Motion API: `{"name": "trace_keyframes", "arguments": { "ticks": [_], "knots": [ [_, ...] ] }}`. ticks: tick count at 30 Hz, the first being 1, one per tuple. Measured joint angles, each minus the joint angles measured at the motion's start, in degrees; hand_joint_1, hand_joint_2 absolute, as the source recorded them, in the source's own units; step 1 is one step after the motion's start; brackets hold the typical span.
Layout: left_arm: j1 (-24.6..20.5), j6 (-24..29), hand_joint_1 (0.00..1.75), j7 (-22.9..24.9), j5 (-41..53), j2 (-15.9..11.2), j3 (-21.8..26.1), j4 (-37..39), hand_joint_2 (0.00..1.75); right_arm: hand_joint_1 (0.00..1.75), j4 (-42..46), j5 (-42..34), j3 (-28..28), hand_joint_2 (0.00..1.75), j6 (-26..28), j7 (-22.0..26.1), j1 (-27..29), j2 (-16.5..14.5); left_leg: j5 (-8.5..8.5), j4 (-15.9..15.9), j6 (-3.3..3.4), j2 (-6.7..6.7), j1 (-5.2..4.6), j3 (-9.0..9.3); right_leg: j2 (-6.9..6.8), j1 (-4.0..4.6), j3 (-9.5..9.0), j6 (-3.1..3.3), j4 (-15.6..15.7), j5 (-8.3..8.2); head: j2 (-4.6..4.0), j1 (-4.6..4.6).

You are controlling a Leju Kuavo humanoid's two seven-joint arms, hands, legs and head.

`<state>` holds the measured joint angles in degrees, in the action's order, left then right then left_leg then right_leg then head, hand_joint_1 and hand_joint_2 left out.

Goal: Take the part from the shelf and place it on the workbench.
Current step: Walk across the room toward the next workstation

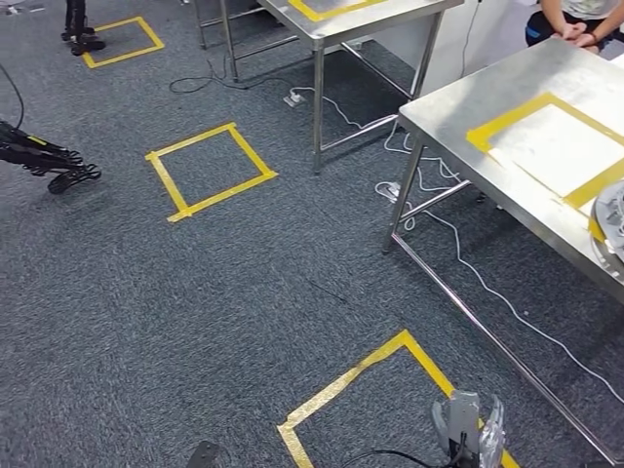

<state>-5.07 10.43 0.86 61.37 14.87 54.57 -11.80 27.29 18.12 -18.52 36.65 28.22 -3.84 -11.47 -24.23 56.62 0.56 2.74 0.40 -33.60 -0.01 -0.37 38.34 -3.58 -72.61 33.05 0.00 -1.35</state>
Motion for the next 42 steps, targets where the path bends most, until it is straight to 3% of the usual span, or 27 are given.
{"name": "trace_keyframes", "arguments": {
  "ticks": [3,5,7,9,11,13,14,15,16,17,19,22,24,25,27,28,29,30,31,33,35,37,39,40,42],
  "knots": [
    [0.05,0.11,0.00,-0.05,0.01,0.00,0.16,0.00,0.00,0.00,-3.91,8.63,-1.73,0.00,1.59,-7.38,0.19,1.06,-0.07,0.29,-0.53,1.90,0.03,-0.02,1.82,-0.54,-4.76,-0.07,10.64,-5.23,0.00,0.09],
    [0.08,0.20,0.00,-0.05,0.04,-0.05,0.24,0.00,0.00,0.00,-4.57,21.91,-4.86,0.00,1.75,-13.48,0.90,1.22,0.04,0.43,-1.24,2.67,-0.07,-0.34,3.06,-0.71,-6.19,0.26,13.75,-5.84,0.00,0.17],
    [0.20,0.24,0.00,-0.04,0.13,-0.11,0.30,0.00,0.00,0.00,-4.93,33.21,-9.29,0.00,1.79,-18.07,1.51,1.21,0.24,0.27,-1.85,3.01,0.05,-0.55,2.67,-0.61,-6.17,1.07,13.86,-5.97,0.00,0.20],
    [0.19,0.23,0.00,-0.03,0.21,-0.14,0.36,0.00,0.00,0.00,-5.46,37.71,-13.11,0.00,1.80,-21.02,1.84,1.27,-1.00,1.79,-2.33,1.24,0.01,-1.30,1.89,-0.59,-6.23,1.94,14.02,-6.19,0.00,0.02],
    [0.02,0.22,0.00,-0.03,0.26,-0.15,0.45,0.00,0.00,0.00,-6.13,39.25,-15.92,0.00,1.80,-22.95,2.08,1.35,-4.41,7.61,-2.62,-1.19,-0.10,-3.97,0.94,-0.45,-6.25,2.54,14.11,-6.24,0.00,-0.24],
    [-0.06,0.20,0.00,-0.04,0.29,-0.17,0.59,-0.01,0.00,0.00,-6.94,40.19,-18.05,0.00,1.80,-24.59,2.22,1.37,-7.28,14.49,-2.70,-1.81,-0.07,-7.20,-0.10,-0.22,-6.20,2.73,14.10,-6.21,0.00,-0.30],
    [-0.03,0.17,0.00,-0.09,0.32,-0.19,0.66,-0.01,0.00,0.00,-7.36,40.66,-18.87,0.00,1.80,-25.28,2.24,1.37,-7.38,15.92,-2.66,-1.84,-0.07,-7.83,-0.57,-0.15,-6.18,2.75,14.10,-6.19,0.00,-0.30],
    [0.01,0.14,0.00,-0.14,0.39,-0.21,0.71,-0.01,0.00,0.00,-7.75,41.19,-19.54,0.00,1.80,-25.95,2.20,1.37,-6.47,15.26,-2.56,-1.86,-0.08,-7.40,-0.98,-0.09,-6.18,2.75,14.10,-6.19,0.00,-0.30],
    [0.04,0.09,0.00,-0.20,0.49,-0.25,0.74,-0.01,0.00,0.00,-8.18,41.80,-20.06,0.00,1.79,-26.63,2.09,1.37,-4.82,12.68,-2.41,-2.00,-0.09,-5.93,-1.32,-0.06,-6.21,2.73,14.10,-6.18,0.00,-0.30],
    [0.02,0.04,0.00,-0.25,0.61,-0.27,0.76,-0.01,0.00,0.00,-8.68,42.41,-20.40,0.00,1.79,-27.28,1.93,1.37,-3.04,8.97,-2.20,-2.50,-0.13,-3.79,-1.60,-0.02,-6.27,2.67,14.10,-6.15,0.00,-0.31],
    [-0.18,-0.08,0.00,-0.27,0.81,-0.31,0.77,-0.01,0.00,0.00,-9.78,43.40,-20.83,0.00,1.76,-28.52,1.67,1.38,-1.21,2.47,-1.84,-3.61,-0.39,-0.25,-2.05,0.24,-6.29,2.26,13.98,-6.00,0.00,-0.28],
    [-0.23,-0.23,0.00,-0.27,0.98,-0.38,0.78,0.00,0.00,0.00,-11.11,44.02,-21.11,0.00,1.70,-29.48,1.43,1.39,-1.09,0.33,-1.13,-3.62,-0.64,0.61,-2.72,0.37,-6.46,1.35,14.26,-6.00,0.00,-0.18],
    [-0.12,-0.29,0.00,-0.26,1.16,-0.43,0.79,0.00,0.00,0.00,-11.76,44.25,-21.31,0.00,1.48,-30.69,1.17,1.40,-0.83,0.01,-0.50,-3.20,-0.49,0.72,-2.16,0.22,-6.08,0.73,13.28,-5.04,0.00,-0.03],
    [-0.14,-0.34,0.00,-0.26,1.27,-0.42,0.80,0.00,0.00,0.00,-12.08,44.37,-21.42,0.00,1.30,-31.59,1.08,1.41,-0.70,-0.14,-0.21,-2.98,-0.35,0.78,-1.57,0.16,-5.18,0.47,11.20,-3.68,0.00,0.11],
    [-0.23,-0.42,0.00,-0.25,1.43,-0.40,0.80,0.00,0.00,0.00,-12.73,44.63,-21.62,0.00,0.95,-33.33,1.03,1.43,-0.65,-0.16,0.13,-2.51,-0.27,0.76,-0.46,0.08,-1.86,0.12,3.83,0.08,0.00,0.41],
    [-0.22,-0.44,0.00,-0.25,1.52,-0.42,0.80,0.00,0.00,0.00,-13.01,44.77,-21.72,0.00,0.78,-34.00,1.07,1.43,-0.65,-0.15,0.20,-2.23,-0.28,0.75,-0.26,0.04,-0.18,0.00,0.26,1.43,0.00,0.45],
    [-0.19,-0.44,0.00,-0.25,1.62,-0.44,0.80,0.00,0.00,0.00,-13.22,44.89,-21.82,0.00,0.57,-34.54,1.11,1.43,-0.66,-0.14,0.22,-1.95,-0.28,0.76,-0.19,0.00,0.81,-0.10,-1.72,1.78,0.00,0.46],
    [-0.17,-0.44,0.00,-0.25,1.72,-0.45,0.80,0.00,0.00,0.00,-13.39,44.98,-21.92,0.00,0.36,-34.95,1.14,1.44,-0.66,-0.12,0.21,-1.64,-0.26,0.79,-0.18,-0.08,0.77,-0.17,-1.50,1.01,0.00,0.46],
    [-0.16,-0.44,0.00,-0.25,1.80,-0.45,0.80,0.00,0.00,0.00,-13.49,45.05,-21.99,0.00,0.22,-35.20,1.13,1.47,-0.66,-0.09,0.12,-1.28,-0.21,0.83,-0.12,-0.22,-0.38,-0.23,0.99,-0.72,0.00,0.46],
    [-0.21,-0.43,0.00,-0.25,1.86,-0.44,0.80,-0.01,0.00,0.00,-13.64,45.14,-22.09,0.00,0.05,-35.44,1.05,1.51,-0.75,0.14,-0.32,-0.62,-0.19,0.85,0.87,-0.59,-4.22,-0.42,8.86,-4.34,0.00,0.52],
    [-0.27,-0.42,0.00,-0.26,1.88,-0.48,0.80,-0.01,0.00,0.00,-13.84,45.17,-22.16,0.00,-0.05,-35.51,0.97,1.52,-0.70,0.37,-1.07,-0.05,-0.27,0.62,1.97,-0.77,-6.48,-0.03,13.46,-5.62,0.00,0.52],
    [-0.20,-0.42,0.00,-0.26,1.88,-0.50,0.80,0.00,0.00,0.00,-13.99,45.17,-22.22,0.00,-0.11,-35.61,0.94,1.52,-0.38,0.18,-1.81,0.40,-0.19,0.42,1.98,-0.60,-6.58,0.90,13.85,-5.62,0.00,0.49],
    [-0.12,-0.42,0.00,-0.25,1.89,-0.49,0.80,0.00,0.00,0.00,-14.03,45.19,-22.30,0.00,-0.30,-35.84,0.89,1.57,-0.94,0.77,-2.39,-0.03,-0.04,0.06,1.48,-0.56,-6.56,1.78,14.02,-5.91,0.00,0.41],
    [-0.17,-0.42,0.00,-0.25,1.92,-0.49,0.80,0.00,0.00,0.00,-14.05,45.21,-22.33,0.00,-0.51,-36.01,0.88,1.60,-2.11,2.48,-2.59,-0.54,-0.02,-0.75,1.12,-0.57,-6.57,2.20,14.14,-6.02,0.00,0.28],
    [-0.32,-0.42,0.00,-0.23,1.99,-0.48,0.80,0.00,0.00,0.00,-14.07,45.22,-22.36,0.00,-0.94,-36.43,0.92,1.65,-5.79,9.22,-2.89,-1.53,-0.05,-3.94,0.20,-0.44,-6.53,2.73,14.19,-6.03,0.00,0.02]
  ]
}}
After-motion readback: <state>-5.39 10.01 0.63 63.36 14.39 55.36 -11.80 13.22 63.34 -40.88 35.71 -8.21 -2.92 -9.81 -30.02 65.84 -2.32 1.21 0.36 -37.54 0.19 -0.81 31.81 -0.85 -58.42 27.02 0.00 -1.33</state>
